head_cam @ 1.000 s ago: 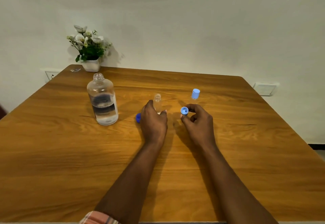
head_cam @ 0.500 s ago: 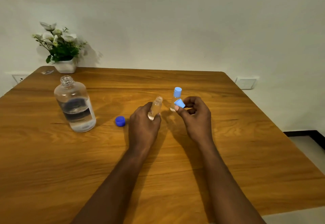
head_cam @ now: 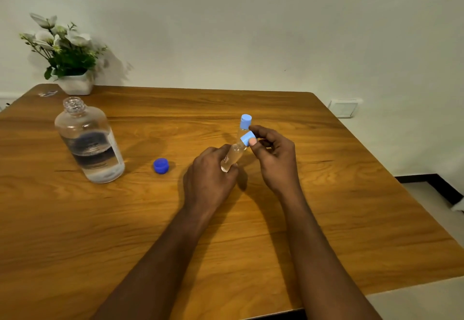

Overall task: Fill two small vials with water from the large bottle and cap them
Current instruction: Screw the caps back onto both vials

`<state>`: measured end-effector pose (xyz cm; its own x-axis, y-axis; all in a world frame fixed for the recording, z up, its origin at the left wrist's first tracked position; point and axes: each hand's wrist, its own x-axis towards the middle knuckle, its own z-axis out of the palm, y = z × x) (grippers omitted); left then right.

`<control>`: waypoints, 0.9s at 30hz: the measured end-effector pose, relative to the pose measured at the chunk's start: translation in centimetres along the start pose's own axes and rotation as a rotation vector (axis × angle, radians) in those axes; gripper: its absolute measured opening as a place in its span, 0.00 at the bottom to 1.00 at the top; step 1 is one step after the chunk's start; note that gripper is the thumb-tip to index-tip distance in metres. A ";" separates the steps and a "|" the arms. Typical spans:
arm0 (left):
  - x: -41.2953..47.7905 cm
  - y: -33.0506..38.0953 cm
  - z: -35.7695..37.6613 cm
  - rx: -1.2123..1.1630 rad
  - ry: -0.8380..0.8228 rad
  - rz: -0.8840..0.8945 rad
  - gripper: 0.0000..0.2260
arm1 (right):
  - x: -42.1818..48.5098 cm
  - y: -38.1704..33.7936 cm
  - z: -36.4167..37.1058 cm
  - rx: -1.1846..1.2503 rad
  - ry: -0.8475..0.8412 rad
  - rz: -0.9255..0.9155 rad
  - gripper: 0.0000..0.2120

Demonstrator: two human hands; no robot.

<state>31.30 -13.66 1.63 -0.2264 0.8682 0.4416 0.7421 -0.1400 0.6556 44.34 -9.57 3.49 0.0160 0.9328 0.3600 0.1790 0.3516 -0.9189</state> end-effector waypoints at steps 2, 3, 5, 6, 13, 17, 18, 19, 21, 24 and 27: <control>0.0 0.0 -0.1 0.027 -0.016 0.005 0.14 | -0.1 -0.1 0.0 0.001 -0.001 0.013 0.14; 0.0 0.0 -0.1 0.038 -0.024 0.007 0.13 | -0.1 -0.1 0.0 0.002 0.002 0.018 0.14; 0.0 0.0 -0.2 0.054 -0.036 0.007 0.12 | -0.1 -0.3 -0.1 0.010 0.011 0.024 0.12; -0.1 -0.1 -0.2 0.063 -0.041 0.008 0.12 | -0.1 -0.3 -0.1 0.013 0.016 0.027 0.11; -0.1 -0.2 0.0 0.019 -0.033 -0.007 0.15 | -0.3 -0.5 -0.1 0.031 0.070 0.001 0.06; 0.0 -0.2 0.2 0.016 -0.040 -0.010 0.18 | 0.0 -0.5 -0.7 0.074 0.067 -0.014 0.11; 0.0 -0.2 0.2 0.018 -0.041 -0.011 0.18 | 0.0 -0.5 -0.7 0.060 0.048 -0.026 0.12; -0.1 -0.2 0.2 0.018 -0.042 -0.014 0.18 | -0.1 -0.5 -0.8 0.051 0.032 -0.034 0.12; -0.2 -0.3 0.1 0.011 -0.041 -0.018 0.17 | -0.1 -0.5 -0.7 0.041 0.019 -0.044 0.11; -0.2 -0.3 0.0 0.021 -0.053 -0.013 0.16 | 0.0 -0.2 -0.7 0.015 0.031 -0.038 0.04; -0.2 -0.3 0.0 0.028 -0.056 -0.017 0.16 | -0.1 -0.1 -0.6 -0.004 0.063 -0.057 0.07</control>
<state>31.15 -13.79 1.37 -0.2038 0.8957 0.3951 0.7557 -0.1126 0.6451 44.87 -9.75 3.68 0.0677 0.9042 0.4217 0.1857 0.4038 -0.8958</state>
